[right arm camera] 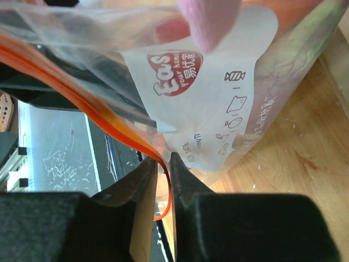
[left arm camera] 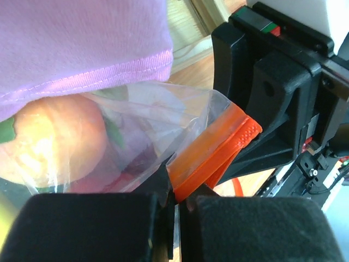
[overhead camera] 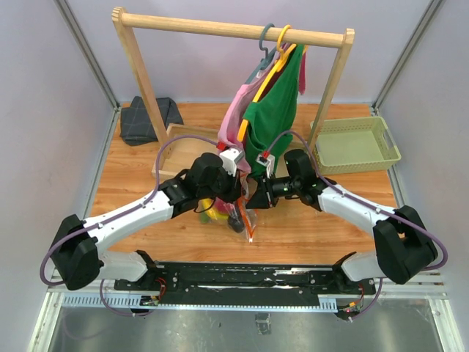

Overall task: Open the zip-top bag and remove the fake food
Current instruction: Open the zipper of the food storage bag at the center of the board.

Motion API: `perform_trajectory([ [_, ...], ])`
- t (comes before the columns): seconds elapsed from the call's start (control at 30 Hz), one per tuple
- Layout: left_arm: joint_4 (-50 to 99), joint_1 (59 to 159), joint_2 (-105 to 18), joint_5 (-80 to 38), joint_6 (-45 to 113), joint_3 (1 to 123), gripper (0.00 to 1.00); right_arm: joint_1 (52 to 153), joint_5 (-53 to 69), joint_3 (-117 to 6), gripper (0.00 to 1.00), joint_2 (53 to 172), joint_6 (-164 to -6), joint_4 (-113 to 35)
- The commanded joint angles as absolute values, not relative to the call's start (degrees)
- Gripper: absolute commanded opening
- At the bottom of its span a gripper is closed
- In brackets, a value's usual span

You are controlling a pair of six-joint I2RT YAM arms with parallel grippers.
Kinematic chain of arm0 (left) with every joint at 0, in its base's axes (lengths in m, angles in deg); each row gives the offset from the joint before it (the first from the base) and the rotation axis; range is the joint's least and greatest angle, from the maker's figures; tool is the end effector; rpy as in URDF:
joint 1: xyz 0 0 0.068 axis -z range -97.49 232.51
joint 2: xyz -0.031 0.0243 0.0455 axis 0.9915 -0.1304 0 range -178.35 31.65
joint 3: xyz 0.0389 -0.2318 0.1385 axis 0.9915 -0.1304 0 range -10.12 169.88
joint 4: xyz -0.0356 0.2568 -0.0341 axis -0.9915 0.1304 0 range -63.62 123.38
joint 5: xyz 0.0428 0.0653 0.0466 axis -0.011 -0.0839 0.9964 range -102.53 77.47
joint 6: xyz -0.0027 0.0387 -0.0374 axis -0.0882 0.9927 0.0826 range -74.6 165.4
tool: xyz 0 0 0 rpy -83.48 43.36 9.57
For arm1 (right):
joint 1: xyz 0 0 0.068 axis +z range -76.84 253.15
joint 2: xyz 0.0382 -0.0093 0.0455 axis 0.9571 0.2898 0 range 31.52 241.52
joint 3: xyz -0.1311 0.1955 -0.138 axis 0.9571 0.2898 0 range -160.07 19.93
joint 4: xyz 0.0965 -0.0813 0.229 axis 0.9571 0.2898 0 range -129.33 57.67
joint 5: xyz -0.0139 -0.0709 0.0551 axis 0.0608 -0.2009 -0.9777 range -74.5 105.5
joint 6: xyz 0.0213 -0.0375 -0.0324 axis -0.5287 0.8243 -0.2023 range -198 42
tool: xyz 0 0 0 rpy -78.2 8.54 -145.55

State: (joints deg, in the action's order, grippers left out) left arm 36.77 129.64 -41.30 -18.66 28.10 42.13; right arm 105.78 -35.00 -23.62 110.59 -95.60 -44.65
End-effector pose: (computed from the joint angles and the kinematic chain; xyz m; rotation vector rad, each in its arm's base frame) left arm 0.1923 -0.2127 0.2789 0.6332 2.1175 -0.7652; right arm 0.2275 0.1783 0.2306 -0.8525 2.0395 1.4317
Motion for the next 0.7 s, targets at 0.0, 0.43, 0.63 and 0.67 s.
perform_trajectory([
  [0.0, 29.8, 128.8, -38.6, -20.4, 25.4, 39.4, 0.0, 104.0, -34.3, -27.0, 0.2, 110.0, -91.1, -40.2],
  [0.43, 25.5, 128.8, -39.0, -24.7, 22.7, 36.3, 0.0, 103.4, -31.7, -30.4, 0.3, 107.6, -84.9, -34.1],
  [0.63, 23.1, 128.8, -38.8, -25.9, 21.5, 34.8, 0.0, 103.4, -33.6, -31.1, 0.22, 106.8, -85.8, -35.2],
  [0.67, 23.1, 128.8, -38.9, -26.0, 21.4, 34.7, 0.0, 103.4, -33.6, -31.1, 0.17, 106.7, -85.8, -35.2],
])
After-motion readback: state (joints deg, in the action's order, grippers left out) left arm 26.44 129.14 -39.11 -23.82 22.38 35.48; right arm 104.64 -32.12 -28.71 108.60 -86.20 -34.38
